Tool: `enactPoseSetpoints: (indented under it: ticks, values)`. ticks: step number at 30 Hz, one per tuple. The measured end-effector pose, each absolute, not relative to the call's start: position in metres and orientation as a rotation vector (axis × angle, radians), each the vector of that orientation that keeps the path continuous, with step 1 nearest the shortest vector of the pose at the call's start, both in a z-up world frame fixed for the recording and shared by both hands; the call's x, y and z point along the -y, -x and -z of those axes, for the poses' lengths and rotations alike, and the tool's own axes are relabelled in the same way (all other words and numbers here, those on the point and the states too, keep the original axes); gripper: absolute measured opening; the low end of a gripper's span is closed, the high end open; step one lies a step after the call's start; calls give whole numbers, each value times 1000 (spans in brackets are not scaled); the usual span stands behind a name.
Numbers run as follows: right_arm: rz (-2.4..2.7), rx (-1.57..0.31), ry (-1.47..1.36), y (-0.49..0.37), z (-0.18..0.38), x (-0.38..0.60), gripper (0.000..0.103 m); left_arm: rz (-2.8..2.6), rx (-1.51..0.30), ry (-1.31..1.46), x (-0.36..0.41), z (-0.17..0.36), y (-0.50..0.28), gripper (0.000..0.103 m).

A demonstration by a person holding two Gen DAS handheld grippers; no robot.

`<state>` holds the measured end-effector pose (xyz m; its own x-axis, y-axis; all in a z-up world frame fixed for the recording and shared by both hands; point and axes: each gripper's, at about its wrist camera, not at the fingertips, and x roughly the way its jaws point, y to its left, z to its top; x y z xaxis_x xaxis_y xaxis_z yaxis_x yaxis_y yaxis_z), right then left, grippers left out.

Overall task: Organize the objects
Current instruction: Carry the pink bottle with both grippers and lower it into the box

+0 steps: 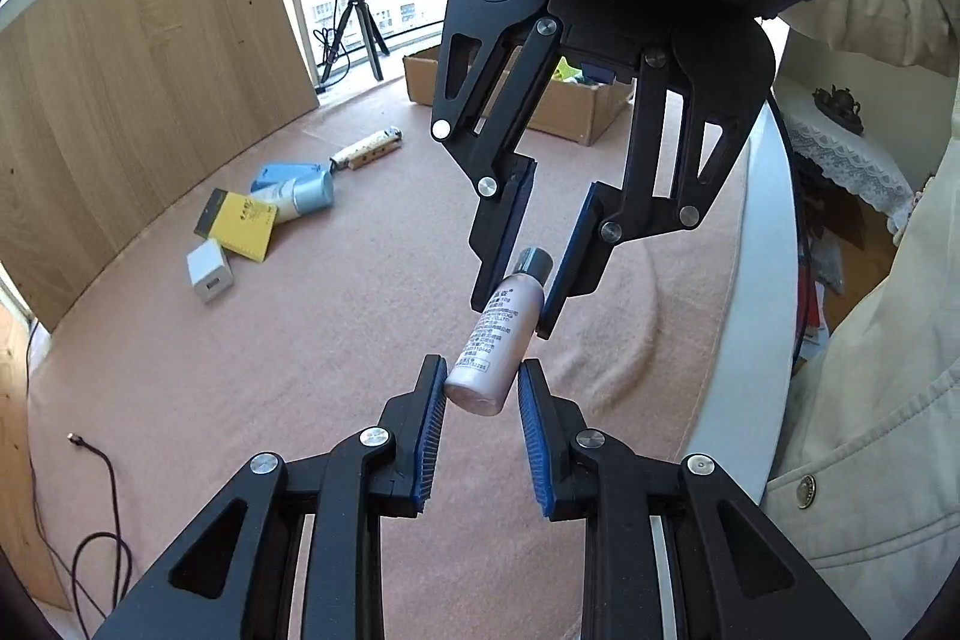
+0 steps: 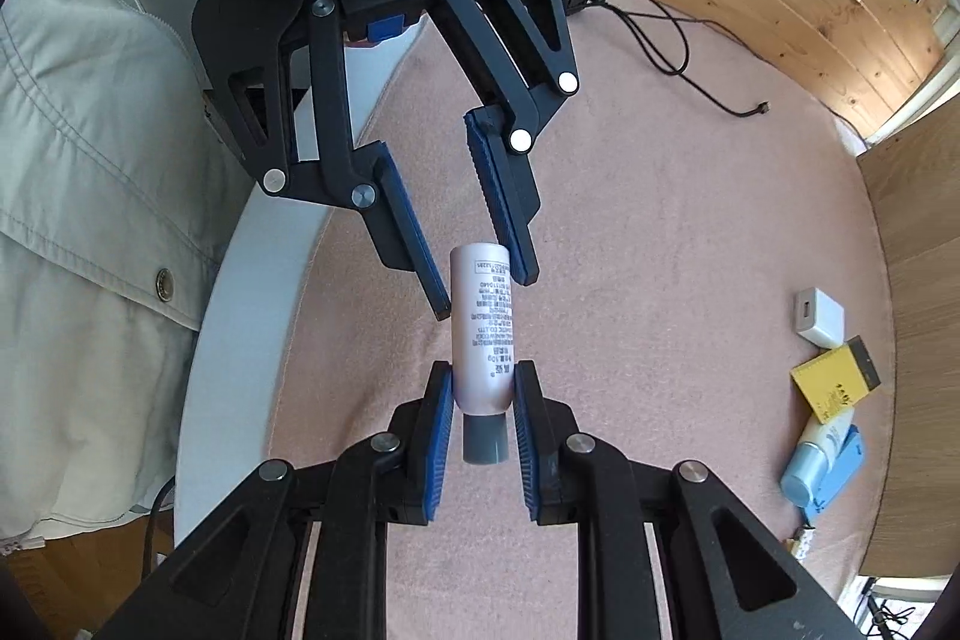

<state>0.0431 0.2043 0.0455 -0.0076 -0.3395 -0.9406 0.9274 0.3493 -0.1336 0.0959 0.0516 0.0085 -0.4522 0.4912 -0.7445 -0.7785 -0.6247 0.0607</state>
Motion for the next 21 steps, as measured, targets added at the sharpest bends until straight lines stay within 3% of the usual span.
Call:
enactPoseSetpoints:
  ticks: [12,21]
  values:
    - [1197,-1189,-546,-44,-73,-226,18,-2120,-622,871,-107,-44,-75,26]
    - [1309,-1178,-547,-21,-83,-298,18,-2061,-689,827,-184,-58,-50,26]
